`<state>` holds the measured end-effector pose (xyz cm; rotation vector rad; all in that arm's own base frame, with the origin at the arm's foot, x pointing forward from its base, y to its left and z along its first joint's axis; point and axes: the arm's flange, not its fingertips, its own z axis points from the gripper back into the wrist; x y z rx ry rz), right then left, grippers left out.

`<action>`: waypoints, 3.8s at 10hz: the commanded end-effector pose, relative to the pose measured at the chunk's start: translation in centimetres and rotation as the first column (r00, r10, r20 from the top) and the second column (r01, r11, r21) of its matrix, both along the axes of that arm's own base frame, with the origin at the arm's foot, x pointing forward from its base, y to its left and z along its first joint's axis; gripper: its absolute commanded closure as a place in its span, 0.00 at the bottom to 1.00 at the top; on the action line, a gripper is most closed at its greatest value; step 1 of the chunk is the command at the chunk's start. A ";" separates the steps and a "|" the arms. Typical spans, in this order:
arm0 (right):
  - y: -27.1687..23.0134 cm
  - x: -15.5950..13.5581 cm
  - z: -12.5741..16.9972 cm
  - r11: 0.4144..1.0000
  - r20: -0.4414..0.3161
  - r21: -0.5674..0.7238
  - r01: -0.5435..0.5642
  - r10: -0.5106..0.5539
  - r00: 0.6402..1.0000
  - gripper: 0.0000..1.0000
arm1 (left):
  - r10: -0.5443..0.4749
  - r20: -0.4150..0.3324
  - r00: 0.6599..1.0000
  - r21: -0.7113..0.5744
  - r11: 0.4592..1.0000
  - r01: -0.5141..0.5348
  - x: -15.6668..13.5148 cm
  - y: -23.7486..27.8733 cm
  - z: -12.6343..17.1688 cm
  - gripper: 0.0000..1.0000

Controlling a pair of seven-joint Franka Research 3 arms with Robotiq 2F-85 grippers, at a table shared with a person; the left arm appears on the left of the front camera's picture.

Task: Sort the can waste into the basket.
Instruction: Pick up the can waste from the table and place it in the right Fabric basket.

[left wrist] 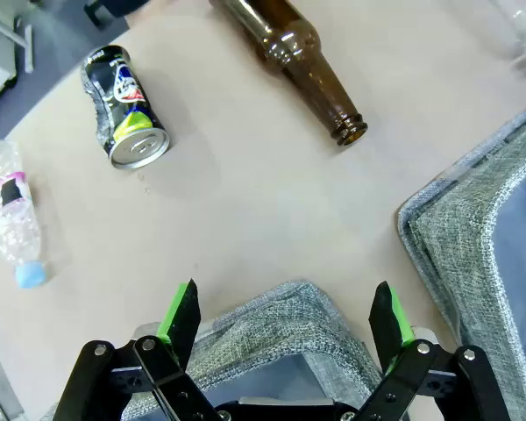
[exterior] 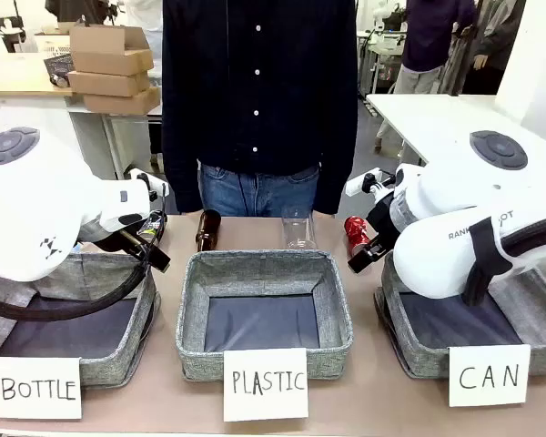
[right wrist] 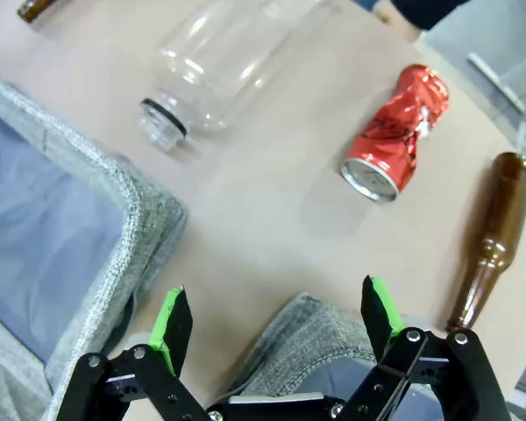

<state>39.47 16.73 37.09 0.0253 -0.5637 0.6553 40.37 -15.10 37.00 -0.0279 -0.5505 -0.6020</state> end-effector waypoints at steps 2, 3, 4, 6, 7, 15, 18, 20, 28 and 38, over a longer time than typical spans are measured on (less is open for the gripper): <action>0.0 0.0 0.0 1.000 0.000 0.000 0.000 0.000 1.000 0.00 | 0.000 0.000 1.000 0.000 1.000 0.000 0.0 0.0 0.0 0.00; 0.0 0.0 0.0 1.000 0.000 0.000 0.000 0.000 1.000 0.00 | 0.000 0.000 1.000 0.000 1.000 0.000 0.0 0.0 0.0 0.00; 0.0 0.0 0.0 1.000 0.000 0.000 0.000 0.000 1.000 0.00 | 0.000 0.000 1.000 0.000 1.000 0.000 0.0 0.0 0.0 0.00; 0.0 0.0 0.0 1.000 0.000 0.000 0.000 0.000 1.000 0.00 | 0.000 0.000 1.000 0.000 1.000 0.000 0.0 0.0 0.0 0.00; 0.0 0.0 0.0 1.000 0.000 0.000 0.000 0.000 1.000 0.00 | 0.000 0.000 1.000 0.000 1.000 0.000 0.0 0.0 0.0 0.00; -1.1 -6.5 11.2 0.981 -0.011 0.177 0.080 -0.079 0.997 0.00 | 0.092 -0.003 0.996 0.017 0.996 -0.092 -5.8 -2.2 13.2 0.00; -4.5 -13.8 14.6 0.972 0.232 0.233 -0.009 -0.047 0.972 0.00 | 0.000 0.219 0.976 -0.018 1.000 0.004 -11.9 -2.3 16.6 0.00; -2.0 -9.6 19.3 0.972 0.137 0.233 0.028 -0.061 0.989 0.00 | 0.048 0.073 0.996 -0.021 0.999 -0.046 -9.0 -2.7 17.2 0.00; -18.6 -10.1 16.9 0.086 -0.280 0.960 0.267 0.251 0.926 0.00 | -0.069 -0.194 0.979 -0.898 0.414 -0.148 -9.7 10.8 16.7 0.00; -21.3 -9.2 17.5 0.082 -0.302 0.953 0.291 0.228 0.926 0.00 | -0.070 -0.259 0.963 -0.919 0.324 -0.224 -5.0 13.2 16.9 0.00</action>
